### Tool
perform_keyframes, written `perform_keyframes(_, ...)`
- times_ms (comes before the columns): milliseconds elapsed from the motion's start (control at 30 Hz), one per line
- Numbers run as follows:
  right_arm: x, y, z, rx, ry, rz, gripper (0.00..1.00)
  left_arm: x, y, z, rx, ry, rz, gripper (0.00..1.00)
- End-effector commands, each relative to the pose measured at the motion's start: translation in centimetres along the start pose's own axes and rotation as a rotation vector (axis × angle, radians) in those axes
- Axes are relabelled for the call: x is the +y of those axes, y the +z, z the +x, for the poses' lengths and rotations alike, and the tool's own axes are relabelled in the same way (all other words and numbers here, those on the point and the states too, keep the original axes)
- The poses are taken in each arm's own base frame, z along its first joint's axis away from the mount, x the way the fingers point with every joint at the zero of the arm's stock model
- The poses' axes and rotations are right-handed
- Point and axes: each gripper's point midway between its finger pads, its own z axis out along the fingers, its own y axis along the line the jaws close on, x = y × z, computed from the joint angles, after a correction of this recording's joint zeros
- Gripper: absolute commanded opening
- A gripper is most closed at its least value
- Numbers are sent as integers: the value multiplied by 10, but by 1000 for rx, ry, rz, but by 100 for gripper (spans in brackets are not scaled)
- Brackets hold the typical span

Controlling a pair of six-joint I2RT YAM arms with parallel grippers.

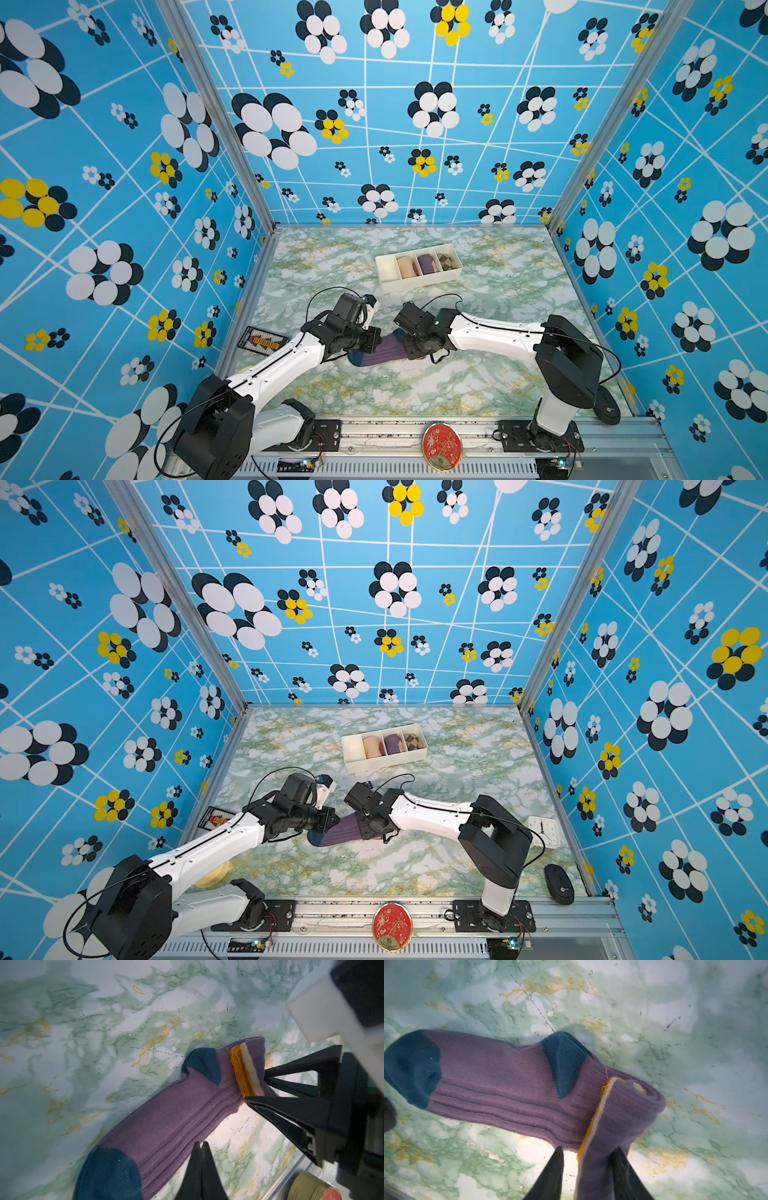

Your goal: Roll the socks

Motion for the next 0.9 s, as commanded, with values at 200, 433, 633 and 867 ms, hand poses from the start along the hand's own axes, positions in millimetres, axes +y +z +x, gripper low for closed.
perform_keyframes(200,8,-13,-10,-12,-5,-28,40,9,8,1,-1,-32,2,4)
perform_keyframes(433,11,-14,-11,-10,-5,-39,40,11,15,4,11,-41,14,4)
perform_keyframes(633,19,-10,-10,-2,1,-78,40,12,15,4,10,-41,17,4)
perform_keyframes(867,18,0,-4,27,11,-85,40,13,15,5,11,-43,17,4)
